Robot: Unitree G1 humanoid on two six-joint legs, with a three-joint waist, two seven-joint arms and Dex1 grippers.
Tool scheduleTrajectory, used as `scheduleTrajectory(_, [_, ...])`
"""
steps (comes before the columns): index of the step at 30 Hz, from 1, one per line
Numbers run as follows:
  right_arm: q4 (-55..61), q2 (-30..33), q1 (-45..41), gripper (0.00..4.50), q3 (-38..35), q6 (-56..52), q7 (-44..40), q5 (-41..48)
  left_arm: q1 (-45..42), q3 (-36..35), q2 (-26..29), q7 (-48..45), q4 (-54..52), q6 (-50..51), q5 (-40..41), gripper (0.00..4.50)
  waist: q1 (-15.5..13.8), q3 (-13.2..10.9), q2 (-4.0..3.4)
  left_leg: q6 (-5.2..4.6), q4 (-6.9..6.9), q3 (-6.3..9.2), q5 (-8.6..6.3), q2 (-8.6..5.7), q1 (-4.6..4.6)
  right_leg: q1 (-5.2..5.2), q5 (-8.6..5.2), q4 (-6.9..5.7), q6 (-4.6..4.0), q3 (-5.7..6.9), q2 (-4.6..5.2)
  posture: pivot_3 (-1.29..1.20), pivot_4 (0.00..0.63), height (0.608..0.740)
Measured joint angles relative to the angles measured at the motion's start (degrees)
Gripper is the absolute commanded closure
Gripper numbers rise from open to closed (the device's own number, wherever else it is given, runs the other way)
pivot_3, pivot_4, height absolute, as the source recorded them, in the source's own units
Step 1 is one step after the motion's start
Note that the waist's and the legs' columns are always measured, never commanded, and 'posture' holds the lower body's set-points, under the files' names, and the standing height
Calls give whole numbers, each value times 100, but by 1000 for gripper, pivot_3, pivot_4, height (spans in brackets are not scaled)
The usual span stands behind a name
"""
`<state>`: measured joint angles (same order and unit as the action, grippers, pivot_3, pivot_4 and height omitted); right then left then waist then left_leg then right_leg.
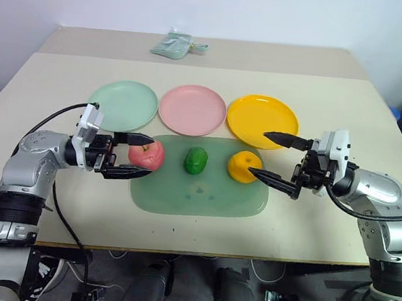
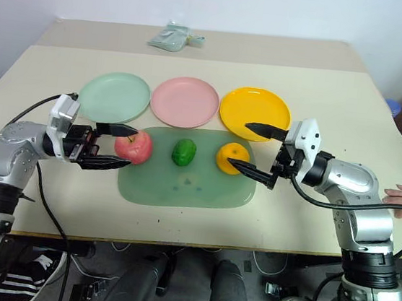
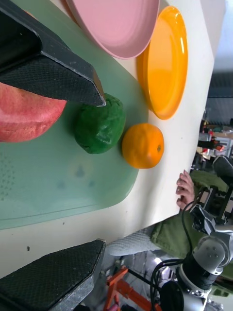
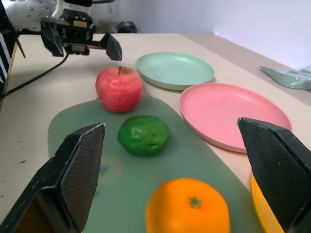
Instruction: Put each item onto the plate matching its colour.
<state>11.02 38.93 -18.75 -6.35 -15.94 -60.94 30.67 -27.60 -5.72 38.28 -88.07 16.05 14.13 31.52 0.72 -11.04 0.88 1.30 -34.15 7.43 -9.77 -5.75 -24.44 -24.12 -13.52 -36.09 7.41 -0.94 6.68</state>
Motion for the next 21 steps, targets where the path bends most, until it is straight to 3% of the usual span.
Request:
scheduleTrajectory(15, [-360, -201, -401, 44, -20, 14, 73, 40, 36, -182, -204, 1371, 555, -1134, -757, 0, 5, 0, 0, 0, 0, 0, 0, -1, 1, -1, 9, -1, 16, 0, -2, 0, 150, 740])
scheduleTrajectory(21, [-398, -187, -507, 44, -14, 19, -36, -34, 96, -32, -411, 1511, 692, -1256, -944, 0, -13, 0, 0, 0, -1, 0, 0, -3, 0, 1, 10, 0, 18, 1, -1, 0, 150, 740])
